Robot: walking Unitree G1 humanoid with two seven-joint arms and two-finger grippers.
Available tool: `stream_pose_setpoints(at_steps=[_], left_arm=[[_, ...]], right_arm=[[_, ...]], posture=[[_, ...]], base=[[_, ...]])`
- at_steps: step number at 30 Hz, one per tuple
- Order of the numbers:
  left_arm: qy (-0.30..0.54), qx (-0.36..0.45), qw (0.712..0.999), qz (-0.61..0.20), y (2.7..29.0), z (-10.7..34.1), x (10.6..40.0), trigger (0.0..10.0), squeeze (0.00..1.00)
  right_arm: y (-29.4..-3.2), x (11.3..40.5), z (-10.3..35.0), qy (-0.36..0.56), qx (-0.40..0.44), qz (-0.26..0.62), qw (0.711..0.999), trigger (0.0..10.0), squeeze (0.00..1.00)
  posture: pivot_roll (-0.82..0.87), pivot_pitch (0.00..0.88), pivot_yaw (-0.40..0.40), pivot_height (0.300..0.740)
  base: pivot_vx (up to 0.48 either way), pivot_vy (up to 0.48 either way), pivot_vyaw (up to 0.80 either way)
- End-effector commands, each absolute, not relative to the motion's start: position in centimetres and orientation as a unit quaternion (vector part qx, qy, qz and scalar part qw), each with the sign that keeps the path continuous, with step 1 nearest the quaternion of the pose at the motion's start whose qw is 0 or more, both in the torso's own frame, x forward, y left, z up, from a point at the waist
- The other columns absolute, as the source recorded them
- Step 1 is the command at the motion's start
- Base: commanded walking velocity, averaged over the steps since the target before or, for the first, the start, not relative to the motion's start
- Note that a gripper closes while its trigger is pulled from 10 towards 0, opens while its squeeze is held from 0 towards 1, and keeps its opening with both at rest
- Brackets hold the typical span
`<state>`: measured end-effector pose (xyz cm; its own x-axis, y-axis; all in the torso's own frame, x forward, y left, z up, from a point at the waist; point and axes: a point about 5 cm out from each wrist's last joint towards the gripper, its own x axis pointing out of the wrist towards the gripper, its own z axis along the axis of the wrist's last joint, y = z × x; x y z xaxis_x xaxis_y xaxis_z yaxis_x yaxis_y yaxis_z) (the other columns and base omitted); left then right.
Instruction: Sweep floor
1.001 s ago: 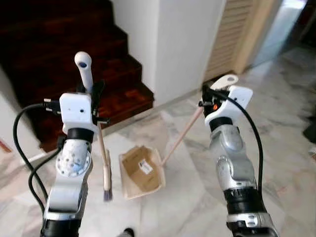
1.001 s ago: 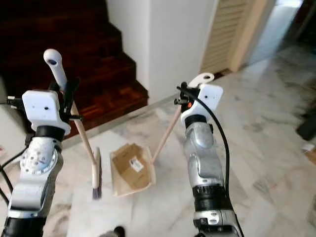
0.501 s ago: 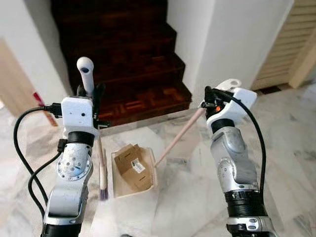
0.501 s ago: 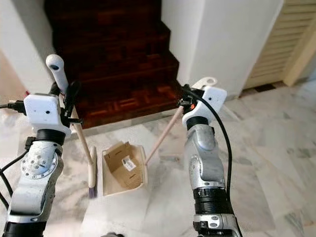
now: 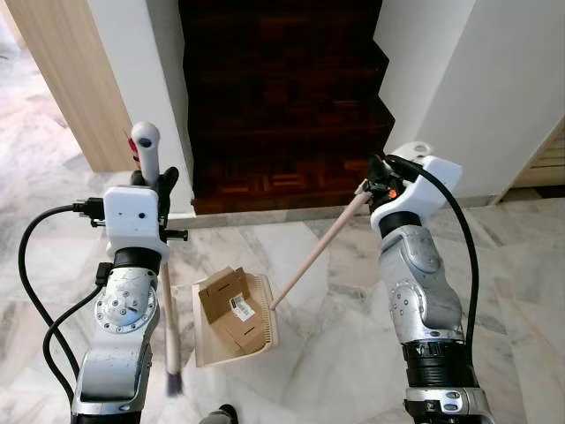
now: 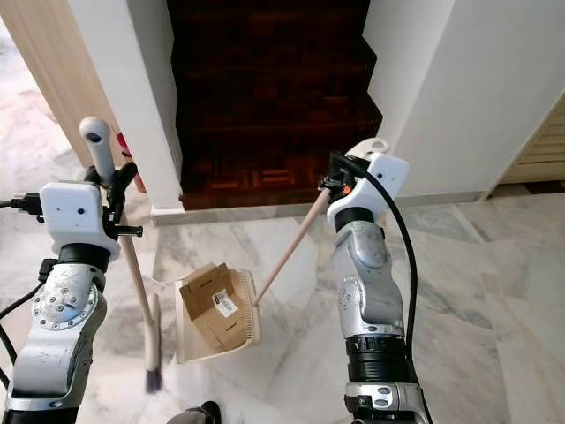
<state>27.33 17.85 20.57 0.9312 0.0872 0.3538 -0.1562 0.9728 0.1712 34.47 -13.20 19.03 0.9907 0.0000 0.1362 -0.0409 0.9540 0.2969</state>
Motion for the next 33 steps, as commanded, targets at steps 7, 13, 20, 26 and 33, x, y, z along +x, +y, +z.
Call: stream_pose_setpoints(at_steps=[7, 13, 20, 26, 33], left_arm=[[-0.202, 0.095, 0.973, 0.064, 17.54, 21.97, 26.76, 10.0, 0.00], [-0.196, 0.095, 0.974, 0.061, 17.41, 21.82, 26.75, 10.0, 0.00], [-0.195, 0.098, 0.974, 0.063, 17.62, 21.79, 26.65, 10.0, 0.00], [-0.195, 0.099, 0.974, 0.064, 17.77, 21.84, 26.55, 10.0, 0.00], [-0.191, 0.102, 0.974, 0.063, 17.80, 21.72, 26.48, 10.0, 0.00]], right_arm=[[-13.09, 34.38, 21.34, -0.109, 0.167, 0.023, 0.980, 10.0, 0.00], [-13.03, 34.32, 21.33, -0.108, 0.167, 0.027, 0.980, 10.0, 0.00], [-12.93, 34.32, 21.44, -0.109, 0.168, 0.031, 0.979, 10.0, 0.00], [-12.93, 34.27, 21.49, -0.109, 0.168, 0.031, 0.979, 10.0, 0.00], [-12.81, 34.27, 21.52, -0.109, 0.171, 0.036, 0.979, 10.0, 0.00]], posture=[[-0.01, 0.149, -0.050, 0.740], [-0.01, 0.143, -0.049, 0.740], [-0.02, 0.136, -0.050, 0.740], [-0.02, 0.118, -0.046, 0.740], [-0.02, 0.100, -0.049, 0.740]], base=[[0.000, 0.347, 0.00], [0.000, 0.342, 0.00], [0.000, 0.339, 0.00], [0.000, 0.319, 0.00], [0.000, 0.339, 0.00]])
